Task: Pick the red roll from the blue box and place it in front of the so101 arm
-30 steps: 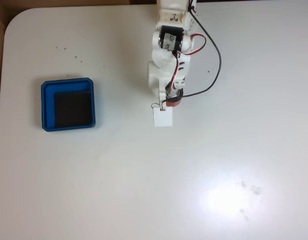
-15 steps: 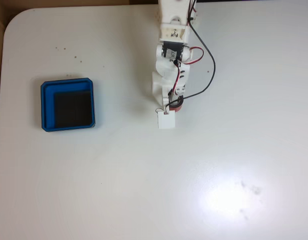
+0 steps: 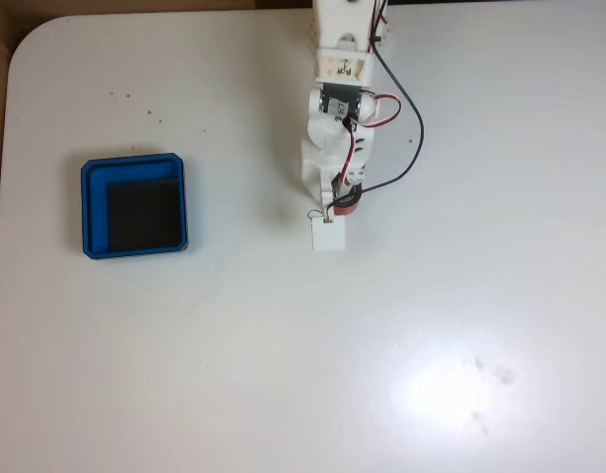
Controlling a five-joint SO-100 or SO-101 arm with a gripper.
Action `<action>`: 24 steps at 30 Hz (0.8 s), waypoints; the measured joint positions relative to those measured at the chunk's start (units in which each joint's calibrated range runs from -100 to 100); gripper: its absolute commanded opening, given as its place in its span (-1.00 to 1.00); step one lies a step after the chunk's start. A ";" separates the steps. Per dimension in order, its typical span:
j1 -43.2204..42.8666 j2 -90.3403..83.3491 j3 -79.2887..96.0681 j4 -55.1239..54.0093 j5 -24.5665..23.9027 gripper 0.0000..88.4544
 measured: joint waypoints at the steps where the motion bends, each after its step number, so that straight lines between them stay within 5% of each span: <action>1: 0.00 0.00 0.00 0.00 0.00 -0.99; 24: -0.40 4.32 0.18 -0.16 0.00 -0.98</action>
